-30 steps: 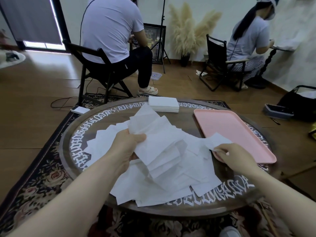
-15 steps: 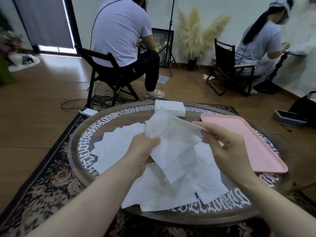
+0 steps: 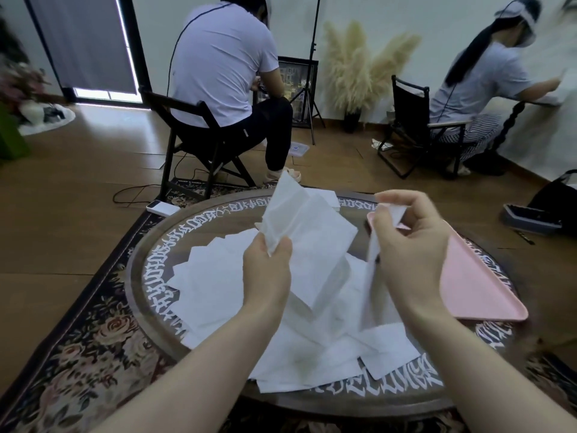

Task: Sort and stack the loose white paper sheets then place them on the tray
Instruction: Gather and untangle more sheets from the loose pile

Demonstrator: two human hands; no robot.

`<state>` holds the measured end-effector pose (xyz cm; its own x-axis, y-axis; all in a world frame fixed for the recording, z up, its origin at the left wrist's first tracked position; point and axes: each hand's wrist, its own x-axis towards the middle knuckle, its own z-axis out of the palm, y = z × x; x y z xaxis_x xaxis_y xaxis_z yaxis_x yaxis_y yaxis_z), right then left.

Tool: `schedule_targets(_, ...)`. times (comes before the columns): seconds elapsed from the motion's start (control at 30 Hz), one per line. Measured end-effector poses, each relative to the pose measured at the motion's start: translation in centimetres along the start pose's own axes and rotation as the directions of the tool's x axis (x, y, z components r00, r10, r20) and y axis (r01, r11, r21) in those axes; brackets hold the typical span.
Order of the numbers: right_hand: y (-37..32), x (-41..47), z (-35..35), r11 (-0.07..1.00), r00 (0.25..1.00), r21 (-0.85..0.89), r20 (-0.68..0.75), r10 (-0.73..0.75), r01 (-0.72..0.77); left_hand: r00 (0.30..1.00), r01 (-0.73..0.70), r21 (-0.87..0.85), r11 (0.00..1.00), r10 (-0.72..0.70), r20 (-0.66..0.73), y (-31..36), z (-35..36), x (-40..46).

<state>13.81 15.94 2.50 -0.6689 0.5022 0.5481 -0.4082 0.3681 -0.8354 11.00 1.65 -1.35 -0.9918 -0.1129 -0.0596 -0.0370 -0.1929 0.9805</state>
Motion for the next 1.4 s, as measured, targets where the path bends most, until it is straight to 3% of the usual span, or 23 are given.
schedule_targets(0.07,0.1,-0.5,1.2,0.984,0.982,0.052,0.095,0.165,-0.170,0.998,0.020,-0.013,1.000,-0.019,0.058,-0.3,0.6,-0.6)
schedule_targets(0.13,0.2,-0.8,1.9,0.908,0.904,0.146,0.243,0.351,-0.392,0.994,0.048,-0.035,0.998,-0.044,0.098,-0.4,1.0,-1.1)
schedule_targets(0.2,0.3,-0.8,2.1,0.853,0.848,0.179,0.326,0.418,-0.489,0.989,0.083,-0.079,0.993,-0.073,0.129,-0.4,1.1,-1.2)
schedule_targets(0.37,0.8,-0.5,1.4,0.886,0.855,0.176,0.397,0.335,-0.429,0.982,0.078,-0.120,0.990,-0.055,0.179,-0.2,0.6,-0.7)
schedule_targets(0.47,1.7,-0.2,0.5,0.955,0.929,0.040,0.243,0.277,-0.295,0.990,0.086,-0.165,0.982,-0.066,0.123,0.0,0.3,-0.2)
schedule_targets(0.53,2.2,0.3,-0.3,0.930,0.908,-0.008,0.212,0.360,-0.367,0.988,0.108,-0.218,0.970,-0.081,0.130,0.2,0.0,0.1)
schedule_targets(0.6,2.9,0.8,-1.0,0.874,0.806,-0.006,0.383,0.451,-0.486,0.981,0.144,-0.281,0.949,-0.100,0.165,0.5,-0.3,0.3)
schedule_targets(0.7,3.8,1.1,-1.7,0.791,0.571,-0.029,0.676,0.466,-0.611,0.955,0.233,-0.355,0.905,-0.144,0.261,0.9,-0.7,0.5)
schedule_targets(0.9,5.4,0.6,-2.4,0.768,0.389,-0.112,0.811,0.438,-0.631,0.911,0.323,-0.448,0.834,-0.146,0.386,1.5,-1.7,1.4)
schedule_targets(1.07,4.9,-0.1,-2.0,0.480,0.175,-0.084,0.864,0.471,-0.873,0.875,0.384,-0.493,0.781,-0.138,0.464,1.7,-1.8,2.0)
schedule_targets(1.1,4.7,-0.2,-1.9,0.444,0.192,-0.034,0.871,0.453,-0.895,0.873,0.395,-0.455,0.798,-0.171,0.457,1.6,-1.8,2.1)
schedule_targets(1.23,3.7,0.2,-1.3,0.404,0.397,0.203,0.779,0.486,-0.892,0.893,0.337,-0.190,0.922,-0.249,0.374,1.2,-2.1,2.3)
schedule_targets(1.4,3.9,0.2,-1.5,0.467,0.467,0.191,0.653,0.596,-0.863,0.896,0.247,0.006,0.969,-0.231,0.380,1.2,-2.1,1.7)
